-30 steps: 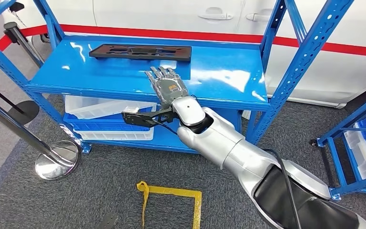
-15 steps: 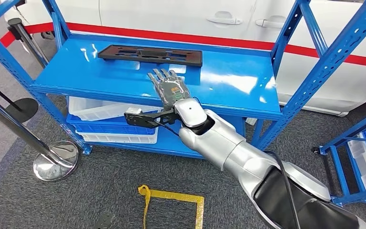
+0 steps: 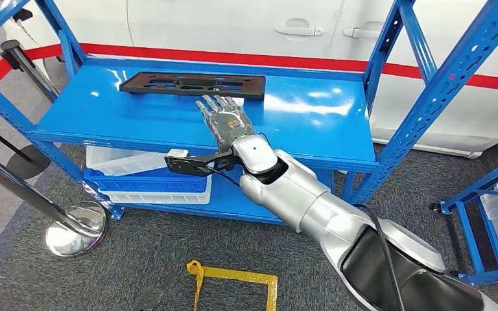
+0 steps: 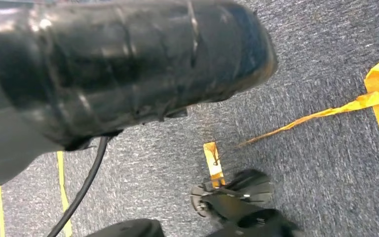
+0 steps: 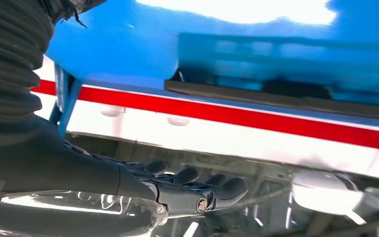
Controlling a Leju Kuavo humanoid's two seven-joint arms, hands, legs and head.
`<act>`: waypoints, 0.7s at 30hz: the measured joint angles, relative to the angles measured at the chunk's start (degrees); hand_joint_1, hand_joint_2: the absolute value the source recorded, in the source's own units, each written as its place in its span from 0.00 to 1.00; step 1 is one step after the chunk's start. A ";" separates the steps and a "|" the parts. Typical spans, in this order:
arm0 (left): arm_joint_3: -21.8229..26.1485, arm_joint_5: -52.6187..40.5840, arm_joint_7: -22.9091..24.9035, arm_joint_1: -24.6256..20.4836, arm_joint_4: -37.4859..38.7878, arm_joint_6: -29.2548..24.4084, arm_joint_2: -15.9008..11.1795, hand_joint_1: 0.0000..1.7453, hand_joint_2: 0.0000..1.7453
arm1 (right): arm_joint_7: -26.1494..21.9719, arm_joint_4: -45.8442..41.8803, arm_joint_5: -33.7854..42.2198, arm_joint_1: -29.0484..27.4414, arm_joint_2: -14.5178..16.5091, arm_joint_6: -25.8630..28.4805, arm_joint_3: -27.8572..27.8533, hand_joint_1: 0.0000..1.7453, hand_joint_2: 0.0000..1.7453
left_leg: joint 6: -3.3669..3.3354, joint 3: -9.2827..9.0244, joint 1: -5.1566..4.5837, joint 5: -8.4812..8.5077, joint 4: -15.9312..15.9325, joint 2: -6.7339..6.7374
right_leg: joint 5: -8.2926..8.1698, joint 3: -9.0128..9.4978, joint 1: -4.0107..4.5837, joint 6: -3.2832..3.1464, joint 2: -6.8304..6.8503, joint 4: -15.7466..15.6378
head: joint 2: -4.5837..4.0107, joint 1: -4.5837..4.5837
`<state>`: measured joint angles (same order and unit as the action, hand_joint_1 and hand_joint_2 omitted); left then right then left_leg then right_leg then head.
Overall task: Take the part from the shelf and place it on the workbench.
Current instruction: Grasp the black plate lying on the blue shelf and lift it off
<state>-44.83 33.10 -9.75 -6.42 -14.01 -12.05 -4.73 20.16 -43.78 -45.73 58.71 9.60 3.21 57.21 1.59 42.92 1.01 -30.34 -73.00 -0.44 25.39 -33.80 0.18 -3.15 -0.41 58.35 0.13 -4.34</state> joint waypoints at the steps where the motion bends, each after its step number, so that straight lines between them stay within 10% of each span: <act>1: 0.00 0.01 0.01 0.07 0.00 0.02 -0.01 0.00 0.00 | -0.03 0.07 -0.04 -0.06 0.02 0.01 0.00 0.00 1.00 | 0.00 -0.53 0.02 2.27 2.45 0.02 | 0.45 0.52 -0.05 0.09 -0.03 0.11 | 0.00 -0.01; 4: -0.01 0.01 0.03 0.00 0.00 0.08 -0.01 0.00 0.00 | -0.07 0.17 -0.13 0.06 0.14 0.02 -0.01 0.00 1.00 | -0.44 -4.64 -0.21 7.78 12.80 0.17 | 1.90 1.71 0.06 0.76 -0.14 0.50 | 0.00 -0.05; 9: -0.02 0.02 0.01 0.04 0.00 0.22 0.01 0.00 0.00 | -0.14 0.32 -0.15 0.13 0.23 0.08 -0.01 0.00 1.00 | -2.08 -6.33 -0.21 6.85 15.34 0.06 | 3.32 1.65 0.21 2.09 -0.13 1.16 | 0.00 0.04; 14: -0.02 -0.01 -0.04 -0.05 0.00 0.34 0.01 0.00 0.00 | -0.17 0.53 -0.17 -0.39 0.21 0.21 -0.01 0.00 1.00 | -3.21 -8.43 -0.22 5.32 15.66 0.06 | 7.03 -7.63 -0.17 2.84 -0.06 16.25 | 0.00 0.07; 18: -0.02 -0.01 0.03 0.11 0.00 0.51 0.03 0.00 0.00 | -0.25 0.78 -0.38 -0.65 0.17 0.26 -0.01 0.00 1.00 | -2.76 -10.55 -0.23 3.46 15.49 -0.18 | -1.41 -6.31 -0.54 2.62 -0.07 7.45 | 0.00 0.08; 21: -0.02 0.01 0.11 -0.16 0.02 0.44 0.05 0.00 0.00 | -0.25 0.83 -0.52 -0.58 0.27 0.31 -0.01 0.00 1.00 | -1.78 -10.88 -0.32 2.64 15.35 -0.29 | -2.32 -3.84 -0.19 2.00 -0.19 1.96 | 0.00 0.04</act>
<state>-44.85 33.11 -9.64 -6.58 -13.99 -11.61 -4.68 19.92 -42.95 -46.25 58.13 9.87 3.52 57.20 -0.20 32.04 0.70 -27.70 -57.65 -0.73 23.07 -37.64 -0.01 -1.16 -0.60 60.31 0.13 -4.30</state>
